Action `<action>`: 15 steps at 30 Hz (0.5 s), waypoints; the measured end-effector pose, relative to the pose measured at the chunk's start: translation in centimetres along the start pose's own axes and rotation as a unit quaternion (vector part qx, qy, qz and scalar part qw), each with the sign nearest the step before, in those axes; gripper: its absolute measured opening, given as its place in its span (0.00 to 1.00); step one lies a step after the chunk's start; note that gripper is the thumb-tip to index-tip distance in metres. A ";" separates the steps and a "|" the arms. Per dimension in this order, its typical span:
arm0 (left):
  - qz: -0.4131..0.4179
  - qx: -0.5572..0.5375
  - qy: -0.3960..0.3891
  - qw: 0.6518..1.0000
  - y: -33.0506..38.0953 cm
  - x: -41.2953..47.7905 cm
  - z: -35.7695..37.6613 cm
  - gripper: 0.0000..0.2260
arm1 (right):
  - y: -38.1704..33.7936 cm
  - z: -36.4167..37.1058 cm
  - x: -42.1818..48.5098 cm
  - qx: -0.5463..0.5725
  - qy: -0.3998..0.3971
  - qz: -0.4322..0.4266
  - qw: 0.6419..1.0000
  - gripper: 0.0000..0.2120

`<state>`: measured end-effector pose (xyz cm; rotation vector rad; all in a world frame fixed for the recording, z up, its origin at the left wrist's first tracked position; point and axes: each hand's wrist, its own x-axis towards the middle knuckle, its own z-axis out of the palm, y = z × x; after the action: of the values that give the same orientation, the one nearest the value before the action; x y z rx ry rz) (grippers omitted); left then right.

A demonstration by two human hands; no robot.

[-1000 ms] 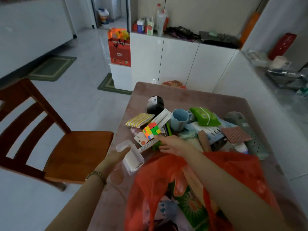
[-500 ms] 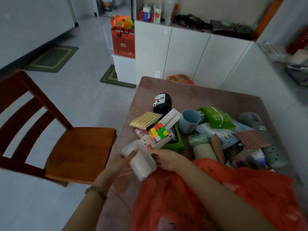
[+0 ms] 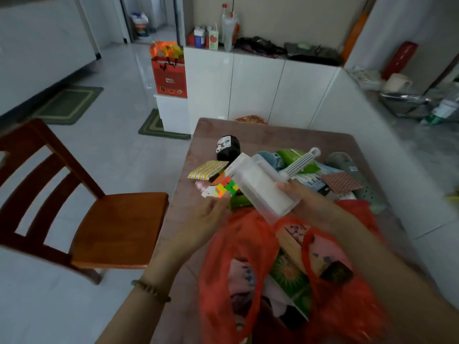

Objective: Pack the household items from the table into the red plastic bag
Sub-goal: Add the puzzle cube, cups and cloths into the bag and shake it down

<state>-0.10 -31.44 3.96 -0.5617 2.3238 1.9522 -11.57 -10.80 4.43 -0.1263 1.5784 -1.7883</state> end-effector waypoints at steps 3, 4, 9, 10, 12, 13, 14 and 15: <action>-0.002 0.163 -0.093 0.982 -0.6 -2.3 1.0 0.36 | 0.6 -2.5 -4.1 -0.045 0.000 0.025 0.999 0.47; 0.000 0.223 -0.127 0.966 -0.8 -3.0 1.4 0.37 | 1.0 -3.0 -5.4 -0.050 -0.011 0.037 0.998 0.45; -0.010 0.275 -0.210 0.938 -1.0 -5.5 3.8 0.29 | 3.1 -4.4 -9.5 -0.108 -0.020 0.096 0.989 0.46; -0.022 0.235 -0.210 0.949 -0.7 -5.9 4.4 0.25 | 3.3 -4.4 -10.1 -0.106 -0.019 0.102 0.989 0.46; -0.031 0.110 -0.191 0.975 -0.4 -6.3 5.2 0.15 | 3.4 -4.2 -11.1 -0.099 -0.029 0.107 0.989 0.45; -0.033 0.043 -0.169 0.984 -0.3 -6.2 5.2 0.10 | 3.4 -4.1 -11.6 -0.089 -0.033 0.111 0.989 0.45; -0.033 -0.011 -0.140 0.989 -0.2 -5.9 4.7 0.07 | 3.4 -4.0 -12.0 -0.071 -0.031 0.117 0.990 0.44; -0.033 -0.058 -0.113 0.991 -0.1 -5.4 4.1 0.07 | 3.5 -4.0 -12.4 -0.055 -0.023 0.125 0.990 0.43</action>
<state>4.19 -26.24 4.51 -0.3938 2.0426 2.0143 -3.11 -0.40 5.14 -0.0199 1.5842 -1.4975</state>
